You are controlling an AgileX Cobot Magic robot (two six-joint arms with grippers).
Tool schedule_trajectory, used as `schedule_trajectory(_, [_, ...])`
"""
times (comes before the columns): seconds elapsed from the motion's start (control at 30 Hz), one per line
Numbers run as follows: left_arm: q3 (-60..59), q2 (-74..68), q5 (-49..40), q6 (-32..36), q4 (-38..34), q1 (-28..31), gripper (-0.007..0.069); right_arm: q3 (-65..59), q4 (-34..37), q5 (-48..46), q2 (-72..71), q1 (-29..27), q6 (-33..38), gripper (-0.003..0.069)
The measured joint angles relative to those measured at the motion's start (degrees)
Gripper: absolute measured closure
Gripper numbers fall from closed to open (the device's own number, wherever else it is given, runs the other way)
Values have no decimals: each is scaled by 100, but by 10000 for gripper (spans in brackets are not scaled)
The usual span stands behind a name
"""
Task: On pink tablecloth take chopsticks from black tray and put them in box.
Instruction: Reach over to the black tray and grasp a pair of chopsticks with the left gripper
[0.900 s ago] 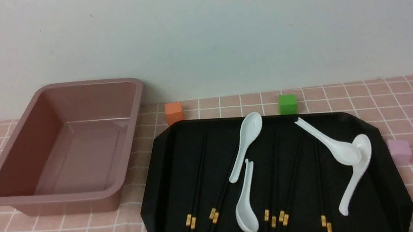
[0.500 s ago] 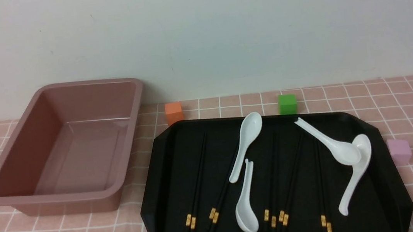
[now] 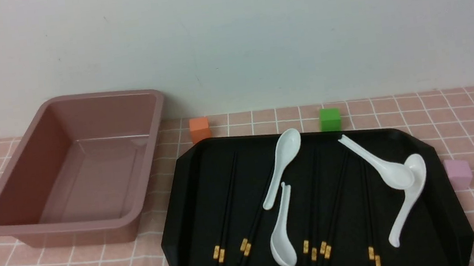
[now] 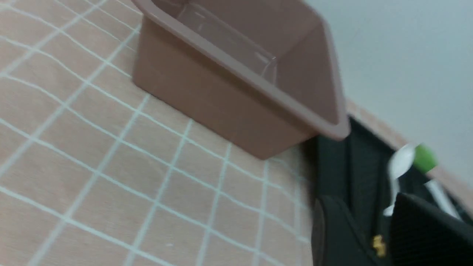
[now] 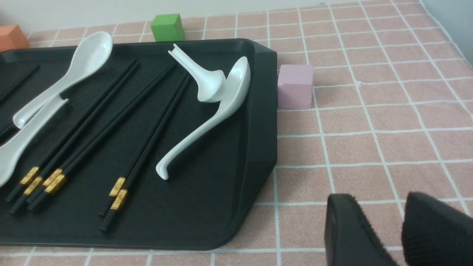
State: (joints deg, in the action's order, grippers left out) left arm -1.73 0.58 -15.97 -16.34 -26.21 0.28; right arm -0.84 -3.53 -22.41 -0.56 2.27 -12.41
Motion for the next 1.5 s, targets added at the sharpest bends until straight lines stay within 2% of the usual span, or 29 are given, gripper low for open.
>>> schedule_trajectory(0.33, [28,0,1006,-203,-2212,0,390,0,0,0,0,0,0,419])
schedule_trajectory(0.43, [231,0,746,-97,-2357,0,412,0,0,0,0,0,0,419])
schedule_trajectory(0.6, [1422,-705,-507,1082,-2380,0,564,0,0,0,0,0,0,419])
schedule_trajectory(0.63, [1467,-831,-557,1135,-2373,0,568,0,0,0,0,0,0,419])
schedule_trajectory(0.7, [2044,-1811,-1262,1825,-2223,0,620,0,-5,0,0,0,0,419])
schedule_trajectory(0.8, [2501,-2671,-1870,2274,-2032,0,635,0,-5,0,0,0,0,419])
schedule_trajectory(0.83, [2822,-3474,-2306,2510,-1830,0,637,0,-5,0,0,0,0,419])
schedule_trajectory(0.87, [2862,-3474,-2306,2510,-1805,0,636,0,-5,0,0,0,0,419])
schedule_trajectory(0.93, [3402,-4629,-2741,2709,-1479,0,636,0,-5,0,0,0,0,419])
schedule_trajectory(1.07, [4130,-6098,-2953,2761,-1280,-55,636,0,-5,0,0,0,0,419])
schedule_trajectory(1.17, [4680,-7177,-2957,2761,-1015,-561,636,0,-5,0,0,0,0,419])
schedule_trajectory(1.2, [4866,-7472,-2952,2710,-875,-830,636,0,-5,0,0,0,0,419])
schedule_trajectory(1.23, [4866,-7472,-2952,2710,-875,-830,636,0,-5,0,0,0,0,419])
schedule_trajectory(1.27, [5231,-7909,-2938,2535,-518,-1336,636,0,-5,0,0,0,0,419])
schedule_trajectory(1.3, [5411,-8165,-2932,2364,-309,-1603,636,0,-5,0,0,0,0,419])
schedule_trajectory(1.37, [5905,-8615,-2934,1976,226,-2235,636,0,-5,0,0,0,0,419])
schedule_trajectory(1.4, [6224,-8961,-3004,1578,653,-2554,636,0,-5,0,0,0,0,419])
schedule_trajectory(1.5, [6972,-9684,-3259,835,1481,-3072,636,0,-5,0,0,0,-2,419])
